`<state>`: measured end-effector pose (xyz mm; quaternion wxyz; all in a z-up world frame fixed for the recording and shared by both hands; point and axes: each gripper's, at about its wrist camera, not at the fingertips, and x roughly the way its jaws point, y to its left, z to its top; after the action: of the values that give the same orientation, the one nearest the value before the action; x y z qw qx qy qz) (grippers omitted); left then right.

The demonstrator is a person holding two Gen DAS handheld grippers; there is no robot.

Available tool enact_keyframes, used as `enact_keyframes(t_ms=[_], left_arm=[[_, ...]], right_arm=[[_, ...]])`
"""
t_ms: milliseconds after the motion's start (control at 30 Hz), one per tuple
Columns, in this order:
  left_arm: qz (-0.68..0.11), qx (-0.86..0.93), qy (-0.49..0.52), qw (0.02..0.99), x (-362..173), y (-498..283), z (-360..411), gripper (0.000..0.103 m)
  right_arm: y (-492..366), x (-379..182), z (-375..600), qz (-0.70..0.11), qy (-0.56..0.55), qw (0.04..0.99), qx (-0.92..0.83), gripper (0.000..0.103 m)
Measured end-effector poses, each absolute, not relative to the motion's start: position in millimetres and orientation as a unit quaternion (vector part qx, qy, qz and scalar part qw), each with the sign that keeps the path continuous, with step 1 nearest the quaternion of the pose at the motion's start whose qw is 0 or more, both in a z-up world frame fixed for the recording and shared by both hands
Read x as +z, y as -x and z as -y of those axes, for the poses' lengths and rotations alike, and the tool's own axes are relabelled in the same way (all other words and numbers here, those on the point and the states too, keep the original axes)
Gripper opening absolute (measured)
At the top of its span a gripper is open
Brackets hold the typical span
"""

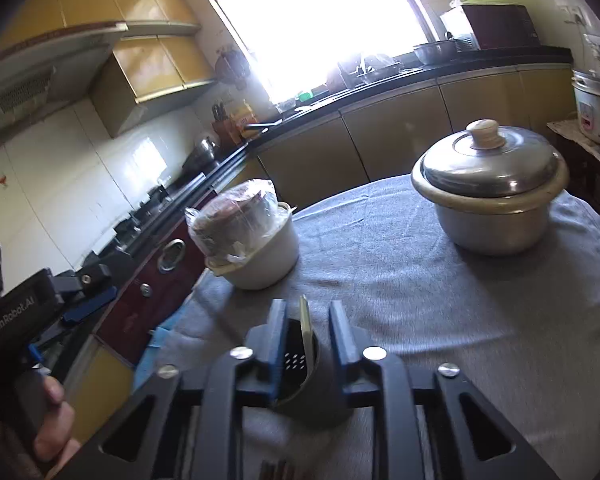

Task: Organize utensils
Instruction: 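Open both tools to drop chopstick and spoon into the holder cup, then grasp dark chopsticks with the left tool while the right tool grasps another white spoon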

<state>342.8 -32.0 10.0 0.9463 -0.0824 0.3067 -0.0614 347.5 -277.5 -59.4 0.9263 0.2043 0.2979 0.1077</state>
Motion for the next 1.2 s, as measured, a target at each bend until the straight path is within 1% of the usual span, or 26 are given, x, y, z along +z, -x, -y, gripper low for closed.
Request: enact_keyframes(t_ms=[33,100,233,367,467,600,633,800,967,1000,1067,1200], left_arm=[[-0.312,-0.055,0.083,0.945,11,-331,22,0.071],[-0.325,-0.047,0.088,0.94,8,-314,7,0.072],[-0.373,-0.024,0.096,0.923,-22,-266,-25,0.072],[-0.431,-0.028,0.109,0.895,-68,-233,-34,0.072],[-0.477,-0.032,0.126,0.869,-100,-229,-29,0.072],[-0.511,-0.029,0.128,0.85,-122,-235,-19,0.071],[-0.513,-0.032,0.126,0.849,-125,-237,-16,0.071],[-0.518,-0.037,0.116,0.847,-132,-240,-11,0.071],[-0.53,-0.038,0.12,0.839,-142,-247,-10,0.071],[-0.532,-0.039,0.121,0.837,-144,-248,-10,0.071],[-0.536,-0.042,0.122,0.835,-146,-250,-9,0.071],[-0.538,-0.05,0.119,0.833,-148,-251,-4,0.071]], right_arm=[[-336,-54,279,-0.297,-0.201,0.927,0.109,0.047],[-311,-45,281,-0.293,-0.196,0.93,0.109,0.061],[-256,-38,277,-0.307,-0.18,0.926,0.127,0.061],[-216,-51,264,-0.335,-0.165,0.915,0.152,0.061],[-208,-68,258,-0.363,-0.163,0.903,0.164,0.061],[-223,-99,256,-0.417,-0.186,0.873,0.174,0.053],[-227,-106,256,-0.428,-0.189,0.866,0.175,0.051],[-258,-140,246,-0.478,-0.195,0.839,0.171,0.05],[-288,-171,225,-0.518,-0.172,0.824,0.151,0.049],[-293,-174,222,-0.522,-0.168,0.824,0.144,0.046],[-300,-178,216,-0.523,-0.162,0.826,0.136,0.043],[-307,-180,213,-0.525,-0.157,0.827,0.127,0.034]])
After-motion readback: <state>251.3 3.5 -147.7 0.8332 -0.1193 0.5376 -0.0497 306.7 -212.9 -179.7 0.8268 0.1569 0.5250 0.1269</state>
